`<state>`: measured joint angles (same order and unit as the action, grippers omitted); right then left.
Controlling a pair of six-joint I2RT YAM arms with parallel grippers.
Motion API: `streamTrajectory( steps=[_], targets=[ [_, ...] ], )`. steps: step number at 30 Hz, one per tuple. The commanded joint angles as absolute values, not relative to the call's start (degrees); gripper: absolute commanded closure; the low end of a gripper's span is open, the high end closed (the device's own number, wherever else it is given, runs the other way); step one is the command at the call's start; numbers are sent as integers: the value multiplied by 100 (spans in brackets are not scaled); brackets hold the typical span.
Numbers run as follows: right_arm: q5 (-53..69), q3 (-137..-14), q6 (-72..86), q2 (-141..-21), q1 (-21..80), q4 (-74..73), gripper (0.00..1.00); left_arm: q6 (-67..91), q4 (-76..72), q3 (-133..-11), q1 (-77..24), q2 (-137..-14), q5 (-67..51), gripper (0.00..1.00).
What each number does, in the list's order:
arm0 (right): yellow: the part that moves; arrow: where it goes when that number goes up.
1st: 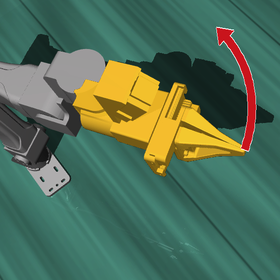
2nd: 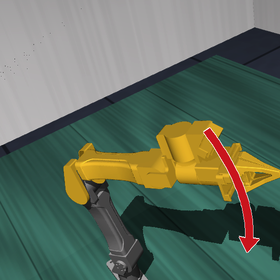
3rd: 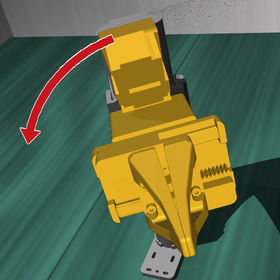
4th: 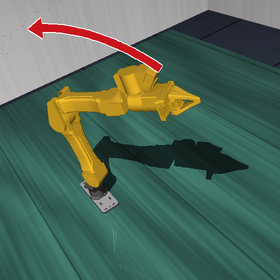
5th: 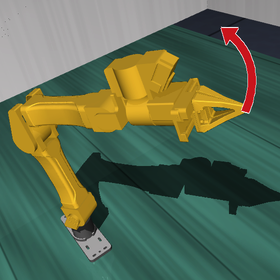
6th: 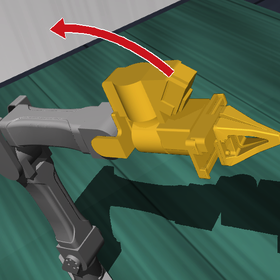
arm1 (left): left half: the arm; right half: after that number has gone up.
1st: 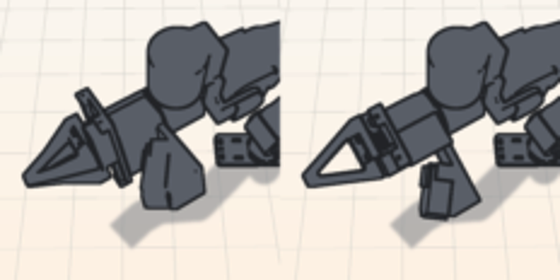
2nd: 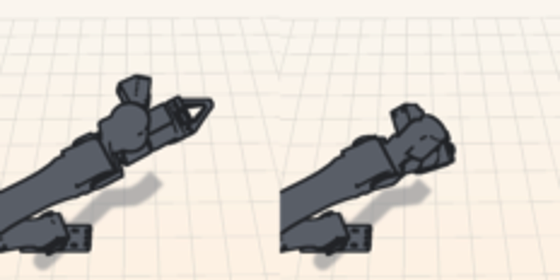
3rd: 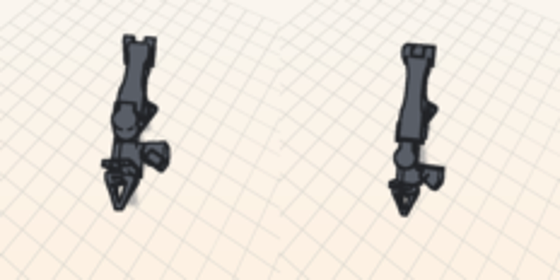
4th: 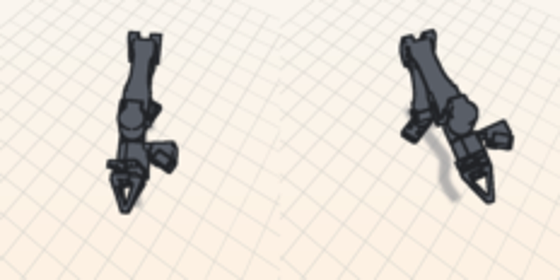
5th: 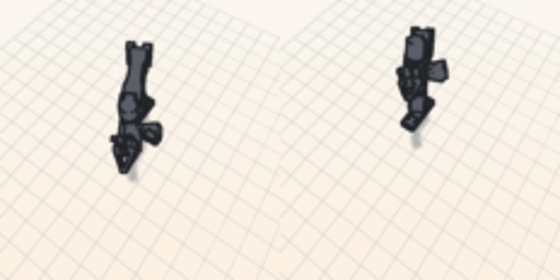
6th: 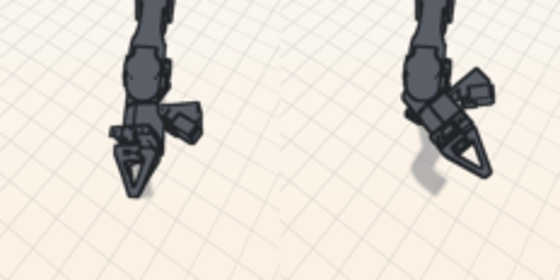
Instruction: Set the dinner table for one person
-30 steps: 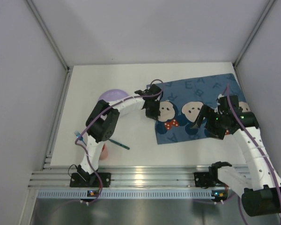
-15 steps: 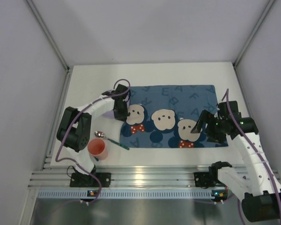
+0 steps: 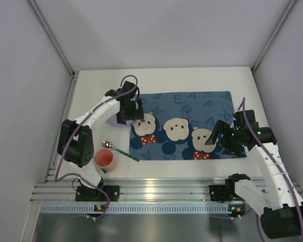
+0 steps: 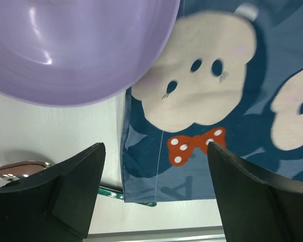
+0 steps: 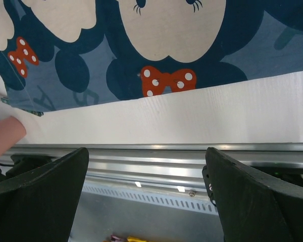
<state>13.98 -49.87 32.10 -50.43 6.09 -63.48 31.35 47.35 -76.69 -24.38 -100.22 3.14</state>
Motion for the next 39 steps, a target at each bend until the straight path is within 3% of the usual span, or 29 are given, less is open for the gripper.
streamTrajectory(
  steps=[1, 8, 14, 25, 28, 29, 34, 39],
  targets=[
    [1345, -5106, 3199, -5001, 545, -6170, 0, 3146, 5324, -8366, -2049, -9466, 536, 12],
    [1257, -5089, 3191, -4852, 545, -6310, 0, 2909, 5335, -8253, -486, -9738, 405, 14],
    [1151, -5071, 3103, -4737, 536, -6486, 0, 2857, 4940, -8174, 280, -10230, 35, 18],
    [967, -5352, 2918, -5036, 536, -6609, 0, 2944, 4448, -8350, 360, -11135, -149, 34],
    [923, -5431, 2848, -5106, 527, -6627, 0, 2979, 4377, -8384, 352, -11293, -123, 51],
    [914, -5440, 2839, -5124, 527, -6627, 0, 2979, 4368, -8411, 352, -11329, -88, 66],
    [905, -5449, 2769, -5177, 510, -6627, 0, 2787, 4604, -8849, 378, -11575, 139, 100],
    [896, -5440, 2733, -5159, 483, -6636, 0, 2777, 4930, -9333, 501, -11120, 518, 100]
  ],
)
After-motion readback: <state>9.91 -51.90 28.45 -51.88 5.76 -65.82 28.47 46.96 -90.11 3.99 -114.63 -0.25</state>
